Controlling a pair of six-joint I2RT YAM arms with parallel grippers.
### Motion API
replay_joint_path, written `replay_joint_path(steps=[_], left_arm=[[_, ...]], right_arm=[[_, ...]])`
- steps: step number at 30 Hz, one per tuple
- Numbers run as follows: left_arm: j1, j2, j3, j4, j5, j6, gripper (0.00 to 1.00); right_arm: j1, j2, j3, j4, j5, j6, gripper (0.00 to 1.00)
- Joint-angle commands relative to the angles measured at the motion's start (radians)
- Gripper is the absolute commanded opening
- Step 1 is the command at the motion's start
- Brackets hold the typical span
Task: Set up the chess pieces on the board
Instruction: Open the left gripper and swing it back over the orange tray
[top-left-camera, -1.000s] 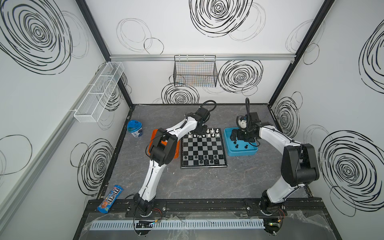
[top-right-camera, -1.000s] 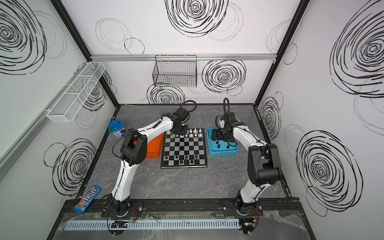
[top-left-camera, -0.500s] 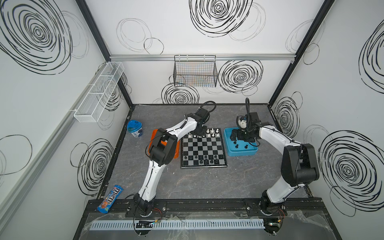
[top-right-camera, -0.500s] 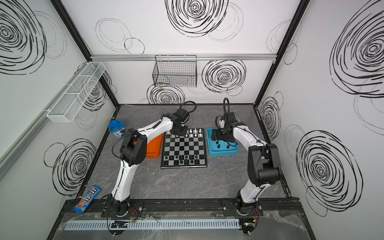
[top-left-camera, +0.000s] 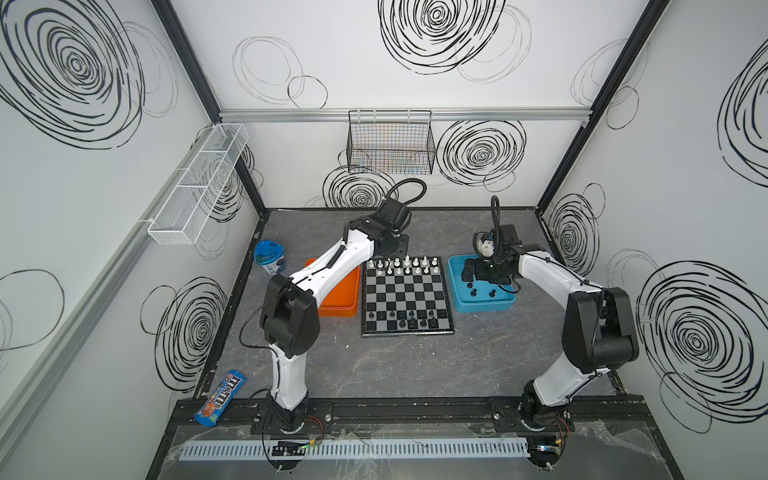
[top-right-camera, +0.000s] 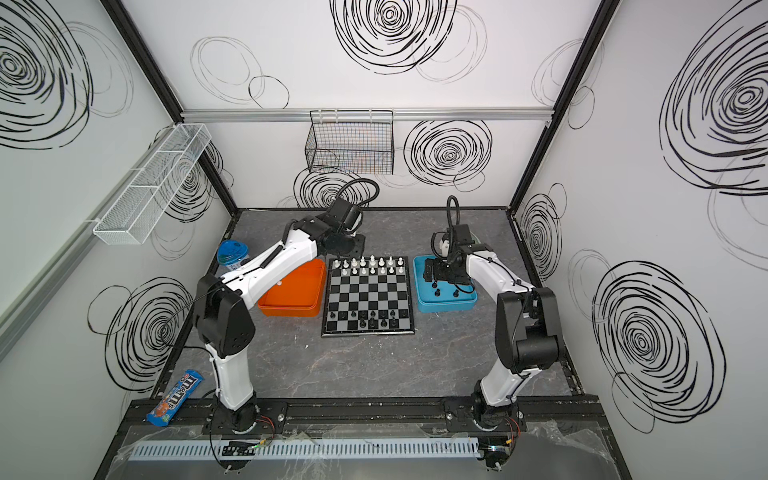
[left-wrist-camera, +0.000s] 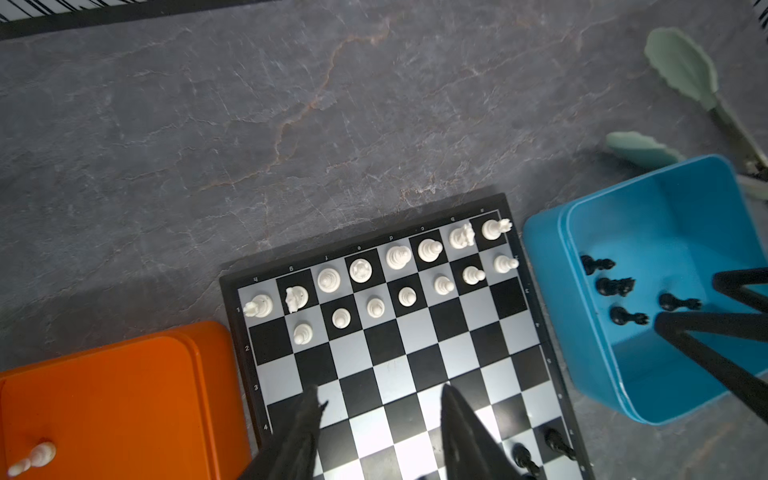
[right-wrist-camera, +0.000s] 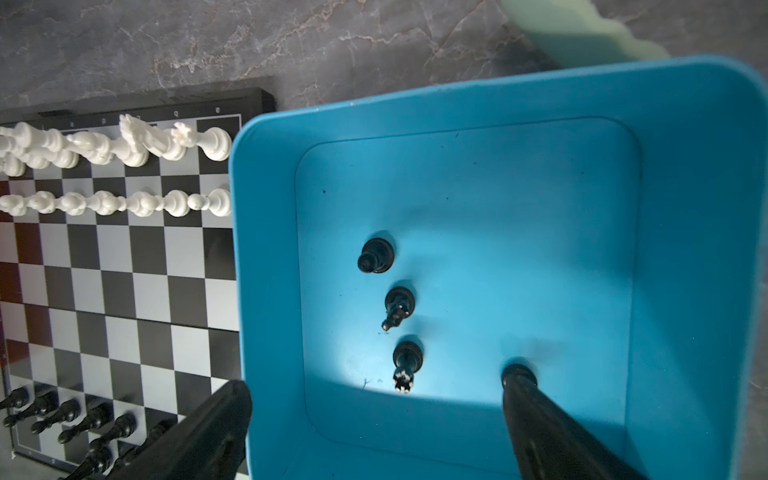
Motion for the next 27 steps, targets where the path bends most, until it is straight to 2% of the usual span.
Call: replay_joint_path(steps=[1, 6, 11, 27], left_arm=[[0.066, -0.059, -0.063, 0.012, -0.02, 0.021, 0.59], [0.196, -0.135, -0.171, 0.058, 0.007, 0.057, 0.73], [0.306, -0.174, -0.262, 0.109, 0.043, 0.074, 0.76], [0.36, -0.177, -0.368, 0.202, 0.109, 0.081, 0.78]], right_arm=[[-0.008, -0.035, 0.029, -0.037, 0.048, 0.004, 0.98], [-0.011, -0.031, 0.021, -0.045, 0.064, 0.007, 0.95], [-0.005, -0.015, 0.024, -0.052, 0.072, 0.017, 0.92], [0.031, 0.058, 0.113, -0.11, 0.132, 0.017, 0.9]])
